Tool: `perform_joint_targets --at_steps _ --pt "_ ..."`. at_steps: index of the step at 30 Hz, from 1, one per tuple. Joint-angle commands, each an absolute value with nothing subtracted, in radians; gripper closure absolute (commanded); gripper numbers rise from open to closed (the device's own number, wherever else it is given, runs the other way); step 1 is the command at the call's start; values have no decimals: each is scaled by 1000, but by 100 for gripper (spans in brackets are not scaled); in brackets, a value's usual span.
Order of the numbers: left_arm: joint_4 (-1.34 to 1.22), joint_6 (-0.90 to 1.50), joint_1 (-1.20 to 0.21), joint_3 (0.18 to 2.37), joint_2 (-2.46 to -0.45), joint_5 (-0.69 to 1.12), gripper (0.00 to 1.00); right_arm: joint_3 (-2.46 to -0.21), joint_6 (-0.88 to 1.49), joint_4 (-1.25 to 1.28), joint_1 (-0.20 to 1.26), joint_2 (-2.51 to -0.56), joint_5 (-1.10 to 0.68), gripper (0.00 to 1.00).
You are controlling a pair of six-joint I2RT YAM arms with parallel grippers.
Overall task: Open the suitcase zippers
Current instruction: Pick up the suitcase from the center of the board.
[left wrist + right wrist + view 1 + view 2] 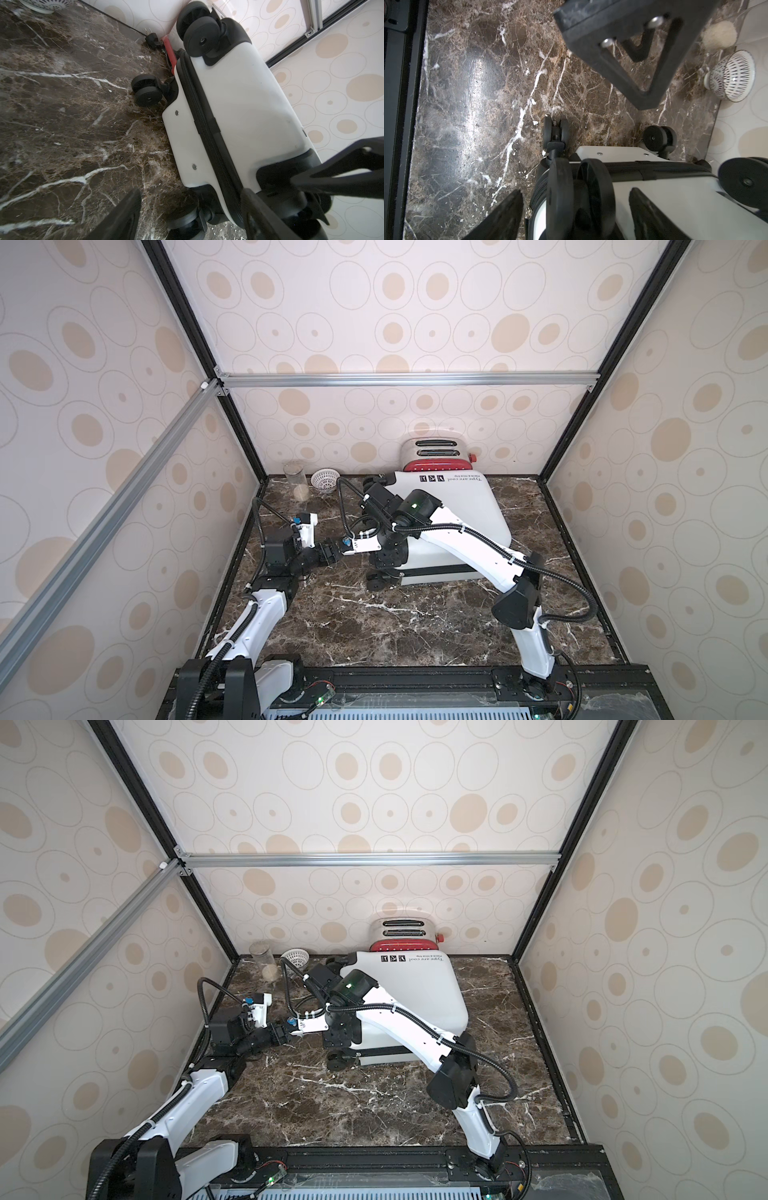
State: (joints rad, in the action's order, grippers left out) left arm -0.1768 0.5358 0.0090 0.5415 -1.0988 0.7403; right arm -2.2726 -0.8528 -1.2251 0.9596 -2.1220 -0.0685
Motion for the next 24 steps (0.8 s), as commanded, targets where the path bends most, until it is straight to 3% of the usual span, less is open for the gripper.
perform_joint_targets --at_steps 1,4,10,17,19,24 --pt "-161 503 17 549 -1100 755 24 -2328 -850 -1319 965 -2180 -76 20" --pt "-138 484 17 559 -1095 747 24 -2376 -836 -1349 960 -2233 -74 29" --pt "-115 429 14 574 -1064 740 26 -2430 -835 -1337 959 -2215 -78 68" --pt "-244 359 -1 538 -904 774 30 -2362 -762 -1138 936 -2037 -130 95" --pt "-316 312 -25 507 -834 776 31 -2290 -699 -1011 912 -1956 -185 100" --pt "-495 180 -95 395 -653 781 33 -2021 -468 -617 817 -1753 -369 100"
